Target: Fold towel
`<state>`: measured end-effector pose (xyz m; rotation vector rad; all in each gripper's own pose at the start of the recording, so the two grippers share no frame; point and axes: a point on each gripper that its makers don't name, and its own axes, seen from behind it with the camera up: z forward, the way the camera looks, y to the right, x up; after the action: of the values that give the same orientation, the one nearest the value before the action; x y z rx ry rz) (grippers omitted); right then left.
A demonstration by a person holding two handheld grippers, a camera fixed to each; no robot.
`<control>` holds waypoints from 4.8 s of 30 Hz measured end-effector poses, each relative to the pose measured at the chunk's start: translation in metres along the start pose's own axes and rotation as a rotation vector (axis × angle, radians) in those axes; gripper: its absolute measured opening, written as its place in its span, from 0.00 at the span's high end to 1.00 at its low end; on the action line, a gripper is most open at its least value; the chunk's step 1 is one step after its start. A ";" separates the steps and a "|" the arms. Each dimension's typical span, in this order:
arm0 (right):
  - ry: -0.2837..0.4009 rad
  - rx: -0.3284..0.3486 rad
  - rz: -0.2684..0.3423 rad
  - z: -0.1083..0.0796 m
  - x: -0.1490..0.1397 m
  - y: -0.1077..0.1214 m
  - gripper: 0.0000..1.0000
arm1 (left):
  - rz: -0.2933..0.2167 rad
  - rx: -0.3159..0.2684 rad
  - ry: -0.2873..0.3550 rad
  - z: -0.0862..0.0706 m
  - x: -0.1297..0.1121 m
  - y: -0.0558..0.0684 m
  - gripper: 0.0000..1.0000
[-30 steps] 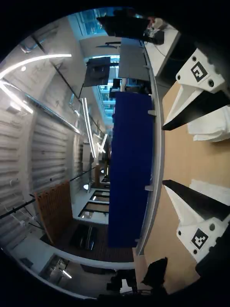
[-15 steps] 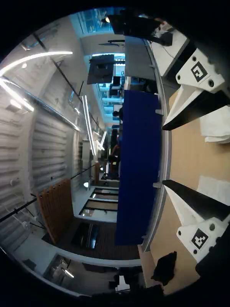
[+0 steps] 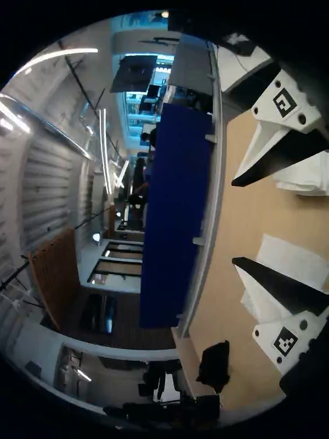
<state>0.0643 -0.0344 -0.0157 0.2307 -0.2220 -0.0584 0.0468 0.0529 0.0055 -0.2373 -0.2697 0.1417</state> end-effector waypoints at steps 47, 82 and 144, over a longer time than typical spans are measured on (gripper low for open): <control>-0.483 0.332 -0.183 0.008 -0.253 -0.090 0.00 | 0.172 -0.342 -0.527 0.007 -0.296 0.114 0.09; -0.598 0.378 -0.161 -0.006 -0.317 -0.102 0.31 | 0.193 -0.410 -0.638 0.006 -0.350 0.132 0.29; -0.612 0.355 -0.099 -0.002 -0.311 -0.096 0.98 | 0.163 -0.362 -0.661 0.012 -0.336 0.145 0.90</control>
<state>-0.2415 -0.1019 -0.1054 0.5769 -0.8336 -0.1886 -0.2925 0.1377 -0.1020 -0.5717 -0.9380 0.3329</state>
